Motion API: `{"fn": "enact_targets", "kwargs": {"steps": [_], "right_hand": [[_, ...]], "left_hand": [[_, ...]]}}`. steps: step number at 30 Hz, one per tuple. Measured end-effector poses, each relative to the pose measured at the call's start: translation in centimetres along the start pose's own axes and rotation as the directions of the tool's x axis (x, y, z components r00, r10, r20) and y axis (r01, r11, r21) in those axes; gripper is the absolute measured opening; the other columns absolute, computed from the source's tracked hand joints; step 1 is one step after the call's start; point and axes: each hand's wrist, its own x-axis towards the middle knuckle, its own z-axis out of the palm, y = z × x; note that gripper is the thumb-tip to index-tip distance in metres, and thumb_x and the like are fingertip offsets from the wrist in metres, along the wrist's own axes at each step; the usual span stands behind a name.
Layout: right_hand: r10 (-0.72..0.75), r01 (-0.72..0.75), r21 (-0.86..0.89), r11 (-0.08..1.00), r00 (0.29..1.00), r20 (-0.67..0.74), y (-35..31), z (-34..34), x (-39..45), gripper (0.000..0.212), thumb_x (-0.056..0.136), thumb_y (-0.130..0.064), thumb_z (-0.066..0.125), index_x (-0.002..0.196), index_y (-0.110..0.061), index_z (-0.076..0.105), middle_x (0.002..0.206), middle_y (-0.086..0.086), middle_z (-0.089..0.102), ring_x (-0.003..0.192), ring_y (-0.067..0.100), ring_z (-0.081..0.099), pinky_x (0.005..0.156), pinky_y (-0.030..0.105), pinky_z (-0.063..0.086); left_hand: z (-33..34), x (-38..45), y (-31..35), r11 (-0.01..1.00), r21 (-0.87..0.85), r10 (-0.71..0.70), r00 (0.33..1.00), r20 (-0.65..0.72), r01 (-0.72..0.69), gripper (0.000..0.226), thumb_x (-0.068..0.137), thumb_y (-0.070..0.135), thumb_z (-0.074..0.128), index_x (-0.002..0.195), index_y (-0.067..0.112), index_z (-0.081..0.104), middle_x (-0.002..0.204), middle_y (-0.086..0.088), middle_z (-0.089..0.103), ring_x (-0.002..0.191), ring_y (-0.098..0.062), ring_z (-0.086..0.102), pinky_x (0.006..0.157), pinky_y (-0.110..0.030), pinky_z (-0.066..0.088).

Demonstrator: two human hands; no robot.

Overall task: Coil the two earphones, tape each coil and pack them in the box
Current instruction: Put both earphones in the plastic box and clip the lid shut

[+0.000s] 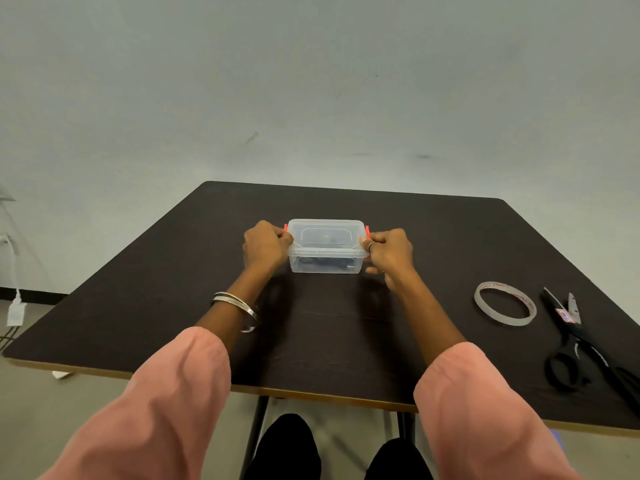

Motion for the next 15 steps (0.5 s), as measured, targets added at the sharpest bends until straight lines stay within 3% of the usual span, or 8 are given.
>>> {"fn": "enact_targets", "kwargs": {"steps": [3, 6, 8, 11, 13, 15], "right_hand": [[0.072, -0.079, 0.117, 0.990, 0.995, 0.065, 0.5, -0.4, 0.2, 0.013, 0.089, -0.017, 0.066, 0.080, -0.007, 0.065, 0.100, 0.016, 0.070, 0.081, 0.026, 0.069, 0.057, 0.034, 0.057], [0.096, -0.095, 0.171, 0.981, 0.995, 0.005, 0.2, -1.0, 0.2, 0.024, 0.084, -0.012, 0.072, 0.096, 0.007, 0.064, 0.105, 0.025, 0.066, 0.073, 0.024, 0.061, 0.067, 0.049, 0.060], [0.099, -0.089, 0.188, 0.978, 0.994, -0.049, 0.0, -2.0, 0.3, 0.028, 0.083, -0.010, 0.072, 0.099, 0.011, 0.062, 0.107, 0.026, 0.064, 0.071, 0.023, 0.055, 0.071, 0.056, 0.057], [0.088, -0.061, 0.210, 0.976, 0.989, -0.122, -0.2, -4.9, 1.3, 0.009, 0.085, -0.006, 0.069, 0.090, -0.001, 0.065, 0.108, 0.020, 0.065, 0.074, 0.022, 0.057, 0.073, 0.049, 0.059], [0.089, -0.045, 0.220, 0.975, 0.976, -0.198, 0.3, -7.9, 2.8, 0.018, 0.085, -0.004, 0.068, 0.103, -0.002, 0.065, 0.110, 0.015, 0.064, 0.081, 0.023, 0.062, 0.067, 0.039, 0.061], [0.094, -0.033, 0.230, 0.973, 0.961, -0.260, 1.0, -11.2, 4.4, 0.031, 0.085, -0.003, 0.068, 0.115, 0.000, 0.062, 0.112, 0.016, 0.064, 0.081, 0.022, 0.063, 0.064, 0.032, 0.059]], "left_hand": [[-0.4, -0.2, 0.3, 0.942, -0.271, -0.163, 0.975, 0.149, 0.199, 0.021, 0.094, 0.019, 0.059, 0.096, 0.000, 0.067, 0.101, -0.014, 0.068, 0.082, -0.024, 0.066, 0.062, -0.035, 0.059], [-0.2, -0.4, 1.4, 0.831, -0.440, -0.244, 0.933, 0.264, 0.342, 0.025, 0.094, 0.022, 0.059, 0.105, 0.000, 0.063, 0.109, -0.016, 0.066, 0.092, -0.026, 0.067, 0.065, -0.034, 0.060], [0.3, -0.7, 2.8, 0.792, -0.487, -0.233, 0.920, 0.316, 0.368, 0.031, 0.094, 0.030, 0.059, 0.109, 0.003, 0.062, 0.111, -0.014, 0.066, 0.095, -0.025, 0.065, 0.070, -0.033, 0.060], [1.4, -1.8, 5.7, 0.702, -0.582, -0.152, 0.885, 0.440, 0.410, 0.036, 0.094, 0.040, 0.055, 0.103, 0.006, 0.064, 0.104, -0.010, 0.068, 0.094, -0.023, 0.066, 0.081, -0.036, 0.058], [2.9, -2.4, 7.8, 0.604, -0.640, -0.092, 0.839, 0.536, 0.475, 0.040, 0.093, 0.044, 0.053, 0.096, 0.006, 0.063, 0.098, -0.011, 0.067, 0.092, -0.025, 0.065, 0.083, -0.038, 0.056], [4.8, -2.9, 9.6, 0.519, -0.654, -0.034, 0.777, 0.628, 0.551, 0.054, 0.090, 0.053, 0.051, 0.104, 0.002, 0.059, 0.105, -0.015, 0.063, 0.099, -0.029, 0.062, 0.084, -0.039, 0.055]]}}
